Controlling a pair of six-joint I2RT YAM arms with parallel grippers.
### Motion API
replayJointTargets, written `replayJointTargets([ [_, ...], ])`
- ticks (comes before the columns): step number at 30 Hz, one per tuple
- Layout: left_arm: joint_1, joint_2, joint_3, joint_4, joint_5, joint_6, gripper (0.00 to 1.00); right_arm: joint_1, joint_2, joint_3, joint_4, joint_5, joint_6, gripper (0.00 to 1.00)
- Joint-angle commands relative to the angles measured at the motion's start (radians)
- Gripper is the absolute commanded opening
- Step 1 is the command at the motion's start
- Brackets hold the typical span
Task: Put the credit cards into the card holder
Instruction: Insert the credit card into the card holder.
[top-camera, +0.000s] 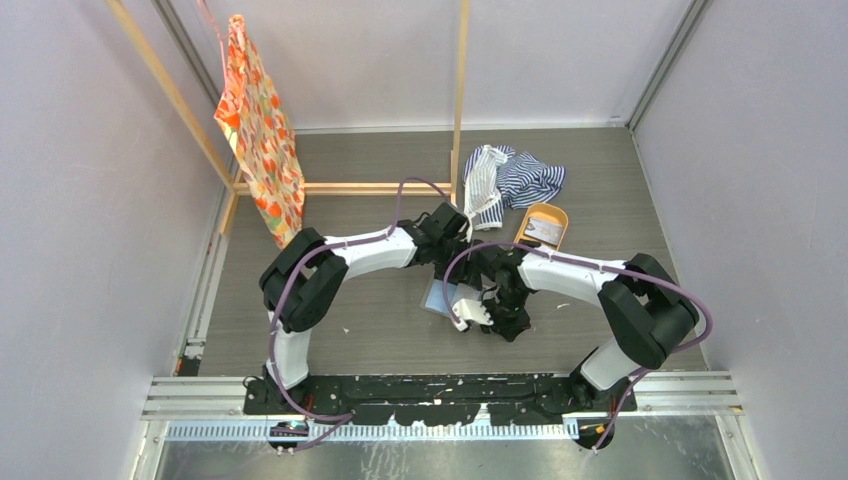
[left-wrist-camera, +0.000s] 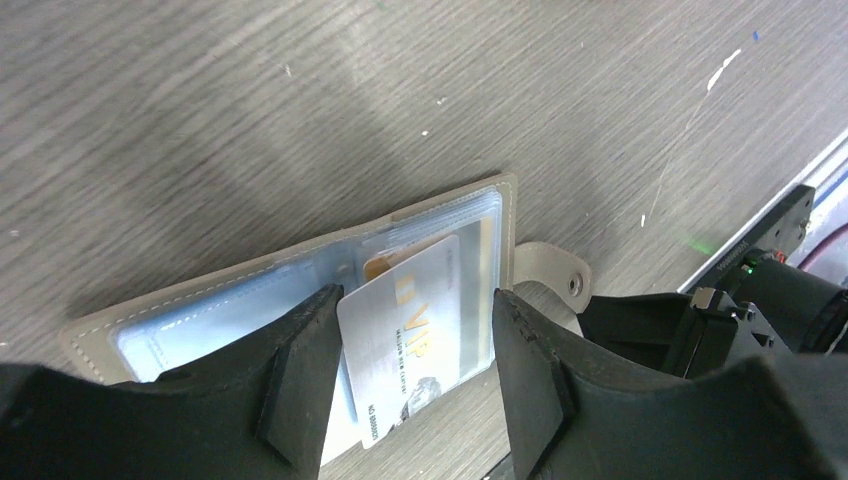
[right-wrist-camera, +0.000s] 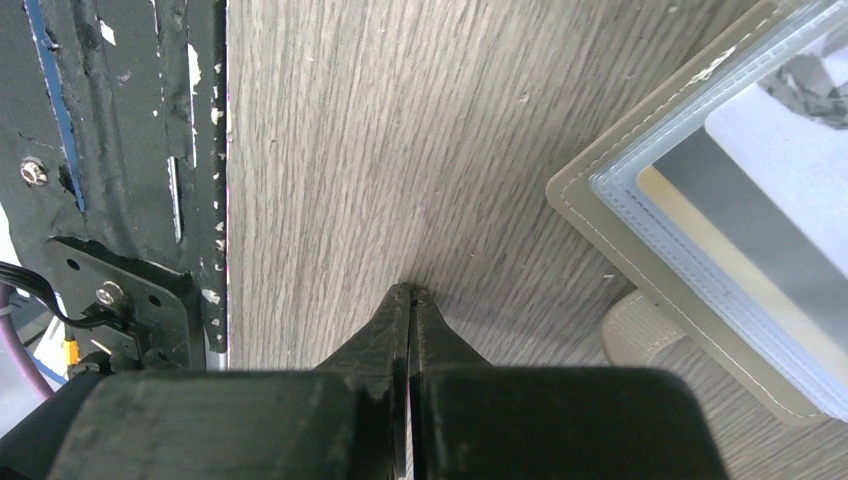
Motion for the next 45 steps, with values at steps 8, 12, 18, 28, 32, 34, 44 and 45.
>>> replayJointTargets([
  [8,0.008,-0.074,0.044,-0.041,-0.117,0.089,0.71,-0.034,-0.013,0.038,0.057,-0.06,0.0,0.01],
  [12,0.012,-0.17,-0.016,-0.005,-0.214,0.132,0.77,-0.063,-0.032,0.047,0.047,-0.106,0.006,0.01],
  [18,0.102,-0.33,-0.234,0.229,-0.132,0.047,1.0,-0.082,-0.053,0.045,0.05,-0.124,0.006,0.01],
  [28,0.177,-0.385,-0.47,0.589,0.131,-0.204,0.61,-0.094,-0.052,0.049,0.063,-0.126,0.024,0.01],
  [32,0.14,-0.332,-0.473,0.613,0.149,-0.247,0.3,-0.095,-0.042,0.052,0.079,-0.119,0.04,0.01],
  [34,0.128,-0.3,-0.463,0.59,0.133,-0.248,0.23,-0.095,-0.038,0.052,0.098,-0.106,0.058,0.01],
  [44,0.096,-0.215,-0.387,0.411,0.046,-0.159,0.16,-0.095,-0.011,0.039,0.23,0.012,0.17,0.01],
  [45,0.094,-0.206,-0.38,0.4,0.043,-0.154,0.15,-0.095,-0.007,0.038,0.235,0.016,0.173,0.01],
])
